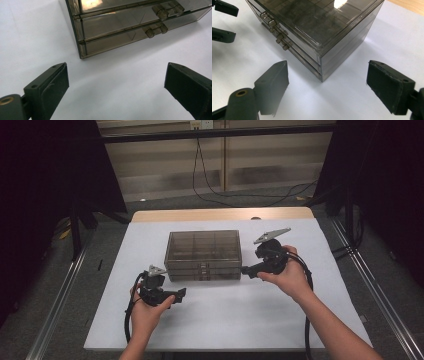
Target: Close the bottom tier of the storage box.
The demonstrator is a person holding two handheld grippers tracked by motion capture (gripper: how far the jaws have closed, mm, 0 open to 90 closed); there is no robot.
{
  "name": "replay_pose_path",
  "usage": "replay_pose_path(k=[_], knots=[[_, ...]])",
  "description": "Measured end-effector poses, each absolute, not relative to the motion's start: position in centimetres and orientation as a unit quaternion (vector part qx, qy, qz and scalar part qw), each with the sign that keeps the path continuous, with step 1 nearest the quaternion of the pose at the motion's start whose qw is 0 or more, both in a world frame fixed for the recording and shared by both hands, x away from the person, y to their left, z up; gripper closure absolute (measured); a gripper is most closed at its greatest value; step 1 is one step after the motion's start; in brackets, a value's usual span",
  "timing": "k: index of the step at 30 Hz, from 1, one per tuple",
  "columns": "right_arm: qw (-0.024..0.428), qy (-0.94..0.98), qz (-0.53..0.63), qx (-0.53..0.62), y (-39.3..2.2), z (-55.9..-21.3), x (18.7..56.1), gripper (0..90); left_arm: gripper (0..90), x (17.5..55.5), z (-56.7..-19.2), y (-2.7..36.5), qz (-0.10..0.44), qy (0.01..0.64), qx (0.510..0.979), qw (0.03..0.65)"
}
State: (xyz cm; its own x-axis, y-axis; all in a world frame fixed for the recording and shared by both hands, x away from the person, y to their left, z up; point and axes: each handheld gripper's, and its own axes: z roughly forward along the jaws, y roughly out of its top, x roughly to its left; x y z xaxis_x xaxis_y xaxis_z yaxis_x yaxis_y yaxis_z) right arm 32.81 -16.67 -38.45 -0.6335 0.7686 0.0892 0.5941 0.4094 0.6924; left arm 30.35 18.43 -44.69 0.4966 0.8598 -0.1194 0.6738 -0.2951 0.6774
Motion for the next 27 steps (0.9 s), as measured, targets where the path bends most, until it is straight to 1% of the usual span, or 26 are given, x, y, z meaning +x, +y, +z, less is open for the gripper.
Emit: replay_pose_path(k=[27], knots=[[0.126,0.825,0.362,0.416,-18.4,-39.8,31.1,15.1,5.9,30.2,-44.9,19.1,0.135,0.485,0.793,0.344]])
